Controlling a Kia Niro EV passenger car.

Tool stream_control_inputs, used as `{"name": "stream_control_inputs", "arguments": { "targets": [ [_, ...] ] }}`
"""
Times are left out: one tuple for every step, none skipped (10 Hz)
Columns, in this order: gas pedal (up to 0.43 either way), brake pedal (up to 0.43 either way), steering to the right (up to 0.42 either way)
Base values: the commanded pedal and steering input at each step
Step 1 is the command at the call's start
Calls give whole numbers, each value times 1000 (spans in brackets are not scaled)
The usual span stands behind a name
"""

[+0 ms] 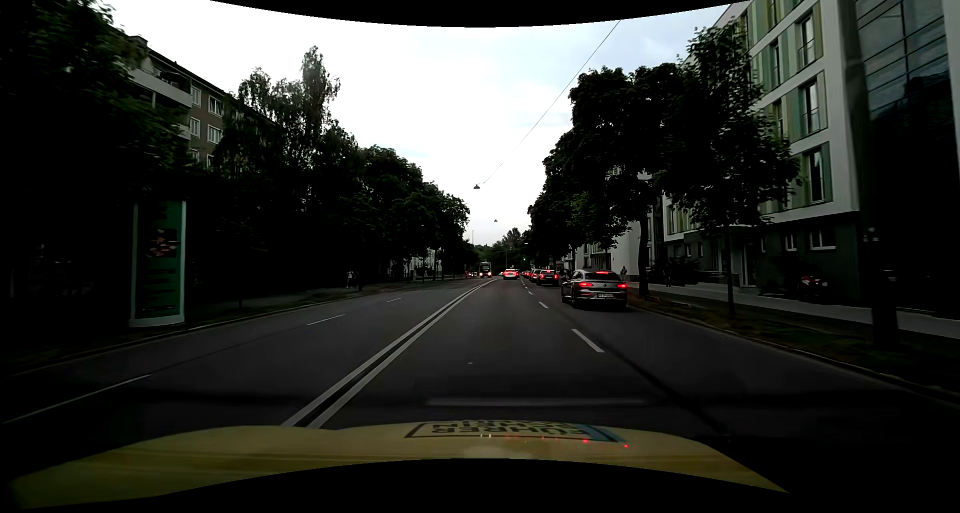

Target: Follow the waypoints while adhering to traffic rules and regulations

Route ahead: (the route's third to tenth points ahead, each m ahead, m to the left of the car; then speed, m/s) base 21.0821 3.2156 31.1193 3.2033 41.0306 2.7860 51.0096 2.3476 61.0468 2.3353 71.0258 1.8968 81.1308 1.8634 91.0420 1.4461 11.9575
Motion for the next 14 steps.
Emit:
{"name": "stream_control_inputs", "arguments": {
  "targets": [
    [28,0,8],
    [28,0,8],
    [28,0,8],
    [28,0,8],
    [28,0,8],
    [20,0,7],
    [20,0,7],
    [20,0,5],
    [20,0,5],
    [8,0,5],
    [8,0,4],
    [8,0,4],
    [8,0,5],
    [0,0,5]
  ]
}}
